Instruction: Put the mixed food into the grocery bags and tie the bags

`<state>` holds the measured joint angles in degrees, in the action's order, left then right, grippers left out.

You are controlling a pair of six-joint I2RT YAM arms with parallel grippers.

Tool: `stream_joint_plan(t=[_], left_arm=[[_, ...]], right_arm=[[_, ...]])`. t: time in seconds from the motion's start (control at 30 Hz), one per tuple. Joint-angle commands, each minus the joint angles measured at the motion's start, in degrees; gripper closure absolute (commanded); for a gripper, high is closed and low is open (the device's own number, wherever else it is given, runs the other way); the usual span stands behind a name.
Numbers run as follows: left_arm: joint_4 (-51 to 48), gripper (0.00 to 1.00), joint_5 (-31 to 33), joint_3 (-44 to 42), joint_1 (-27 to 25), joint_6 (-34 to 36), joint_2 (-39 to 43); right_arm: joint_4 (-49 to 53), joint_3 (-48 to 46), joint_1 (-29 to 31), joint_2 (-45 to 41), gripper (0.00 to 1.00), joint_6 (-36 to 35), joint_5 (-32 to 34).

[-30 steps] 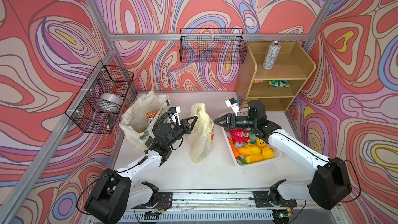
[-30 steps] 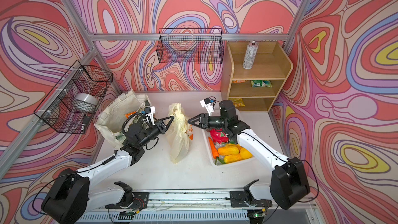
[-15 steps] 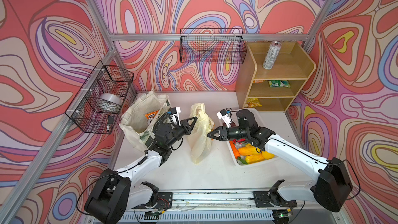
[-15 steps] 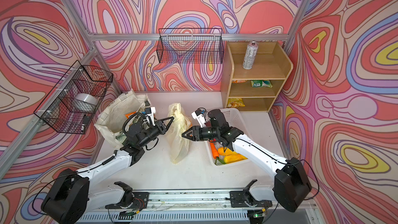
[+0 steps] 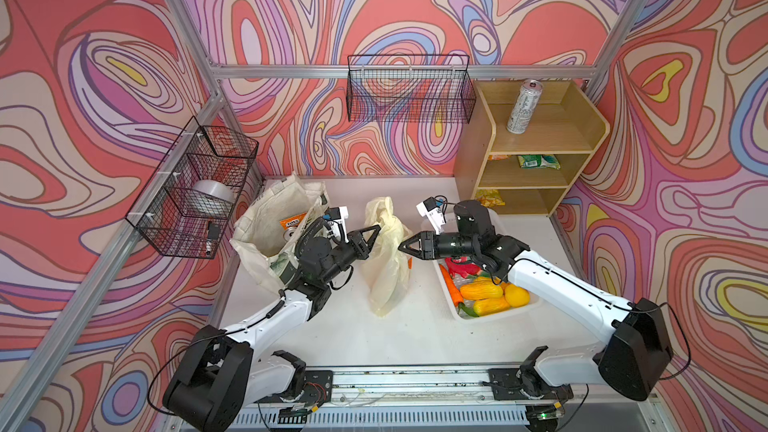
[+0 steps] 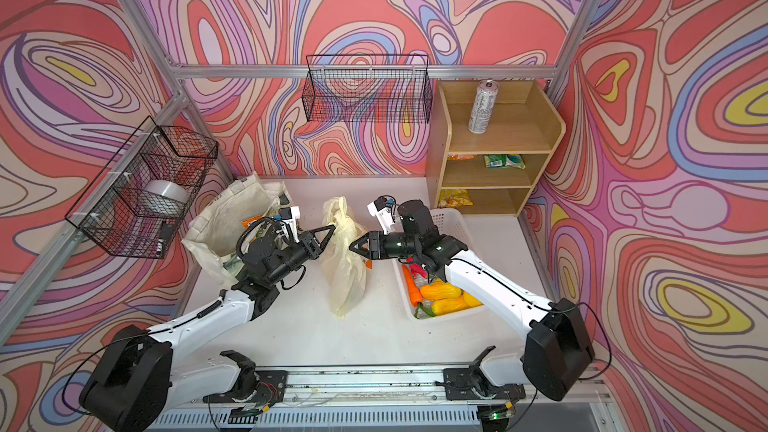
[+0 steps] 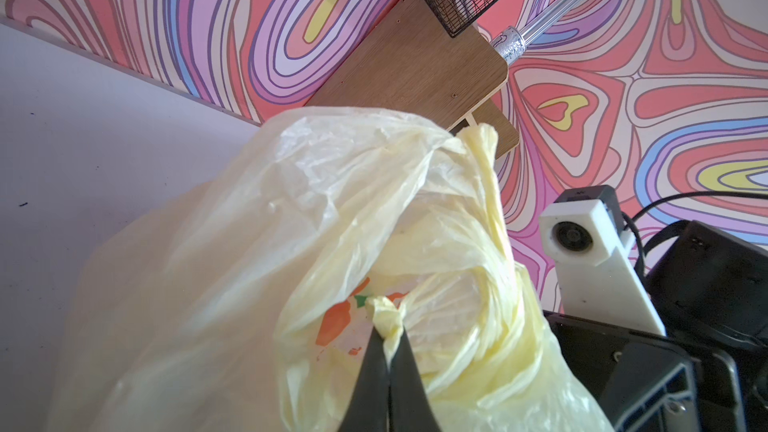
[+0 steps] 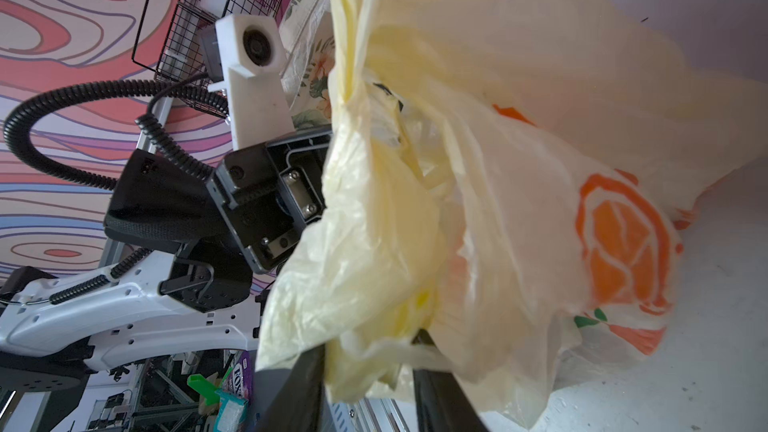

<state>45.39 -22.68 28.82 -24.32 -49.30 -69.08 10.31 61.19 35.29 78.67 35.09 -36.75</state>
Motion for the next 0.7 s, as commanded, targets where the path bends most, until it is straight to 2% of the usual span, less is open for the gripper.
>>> stream_joint_plan(t=[0.0,0.07,0.2,0.37,0.47,0.67], left_arm=[[1.3,1.00,-0.5,0.2,0.0,0.3,0.5],[1.4,1.00,-0.5,0.2,0.0,0.1,0.6],[1.5,1.00,0.0,0.1,0.0,-0.4,0.9],[4.4,1.00,2.4,0.2,1.7,-4.7,2.0],[3.5,1.00,3.2,2.7,4.5,-6.8,3.6],[2.0,1.00,2.4,3.6,7.1,-7.5,6.0]], right_arm=[[-0.3,1.3,-0.2,1.0,0.66,-1.0,1.7],[-0.6,1.3,-0.3,1.3,0.75,-0.8,2.4],[-1.9,0.4,-1.5,1.0,1.00,0.5,3.5],[-2.7,-2.5,-5.8,-1.2,1.00,2.3,4.1],[-3.6,-5.7,-11.3,-3.3,1.00,4.5,3.4],[-3.8,-8.4,-17.8,-5.1,1.00,6.3,4.2]])
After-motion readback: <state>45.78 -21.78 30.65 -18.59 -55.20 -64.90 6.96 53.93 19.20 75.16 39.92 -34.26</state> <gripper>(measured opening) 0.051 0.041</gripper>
